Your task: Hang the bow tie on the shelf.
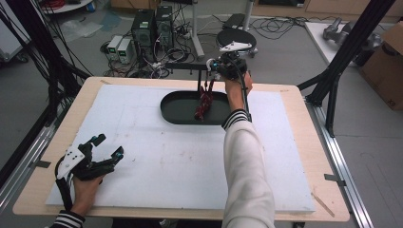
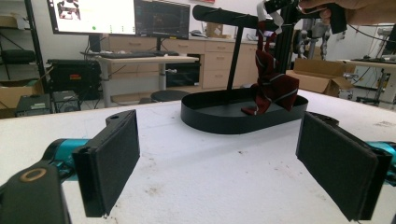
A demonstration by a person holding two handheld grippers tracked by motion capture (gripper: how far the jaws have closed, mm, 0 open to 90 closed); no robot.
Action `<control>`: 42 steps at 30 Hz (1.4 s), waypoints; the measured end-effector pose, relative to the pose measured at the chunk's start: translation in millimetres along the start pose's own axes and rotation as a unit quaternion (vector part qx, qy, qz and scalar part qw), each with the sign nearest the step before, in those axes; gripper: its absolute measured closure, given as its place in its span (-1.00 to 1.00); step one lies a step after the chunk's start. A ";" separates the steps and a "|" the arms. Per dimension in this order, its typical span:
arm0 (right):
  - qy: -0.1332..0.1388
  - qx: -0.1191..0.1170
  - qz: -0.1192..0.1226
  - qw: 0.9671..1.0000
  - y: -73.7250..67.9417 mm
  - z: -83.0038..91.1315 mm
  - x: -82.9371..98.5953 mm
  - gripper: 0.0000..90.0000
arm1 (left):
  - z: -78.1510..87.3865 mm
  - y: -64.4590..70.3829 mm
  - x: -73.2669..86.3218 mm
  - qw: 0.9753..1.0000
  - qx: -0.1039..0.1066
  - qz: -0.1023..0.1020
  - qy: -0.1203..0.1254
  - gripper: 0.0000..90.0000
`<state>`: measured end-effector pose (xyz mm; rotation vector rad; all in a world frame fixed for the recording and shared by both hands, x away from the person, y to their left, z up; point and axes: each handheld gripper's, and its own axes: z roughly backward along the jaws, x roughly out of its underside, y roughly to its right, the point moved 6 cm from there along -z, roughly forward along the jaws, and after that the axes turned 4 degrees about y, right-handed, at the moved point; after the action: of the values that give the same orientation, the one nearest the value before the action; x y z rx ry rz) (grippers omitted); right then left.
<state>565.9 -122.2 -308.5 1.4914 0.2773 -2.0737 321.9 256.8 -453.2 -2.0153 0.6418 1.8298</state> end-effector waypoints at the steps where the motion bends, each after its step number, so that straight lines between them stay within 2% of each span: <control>1: -0.001 0.001 0.002 1.000 0.6 -0.1 0.5 0.82 | 0.0 0.0 0.0 1.000 0.000 0.000 0.000 -0.69; 6: -0.012 0.014 0.026 0.999 1.7 -1.1 2.8 0.55 | -0.3 0.2 0.0 1.000 0.000 0.000 0.002 -0.69; 10: -0.018 0.027 0.032 0.999 3.0 -1.2 4.0 0.31 | -0.2 0.3 0.0 1.000 0.000 0.000 0.001 -0.69; 15: -0.023 0.049 0.058 0.997 5.1 0.1 4.3 -0.09 | -0.2 0.3 0.0 1.000 0.000 -0.001 0.001 -0.69; 18: -0.027 0.056 0.063 0.996 6.0 1.6 4.9 -0.22 | -0.3 0.5 -0.1 1.000 0.000 0.000 0.002 -0.69; 22: -0.035 0.063 0.079 0.994 7.6 2.9 5.9 -0.30 | 0.0 0.4 -0.1 1.000 0.000 -0.001 0.001 -0.69; 23: -0.038 0.062 0.084 0.994 7.6 3.9 6.3 -0.38 | -0.1 0.5 -0.1 1.000 0.000 -0.001 0.001 -0.69; 32: -0.054 0.071 0.096 0.991 9.8 6.3 9.3 -0.64 | -0.2 0.8 -0.1 1.000 0.000 -0.002 0.002 -0.69; 34: -0.066 0.071 0.113 0.989 9.7 6.2 12.1 -0.73 | 0.0 0.5 -0.1 1.000 0.000 -0.002 0.000 -0.69; 42: -0.074 0.064 0.126 0.987 7.4 6.6 13.8 -0.77 | 0.0 0.6 -0.1 1.000 0.000 -0.003 0.001 -0.69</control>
<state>561.7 -135.8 -317.7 1.3563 -0.0987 -2.0140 321.5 256.3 -453.1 -2.0166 0.6363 1.8257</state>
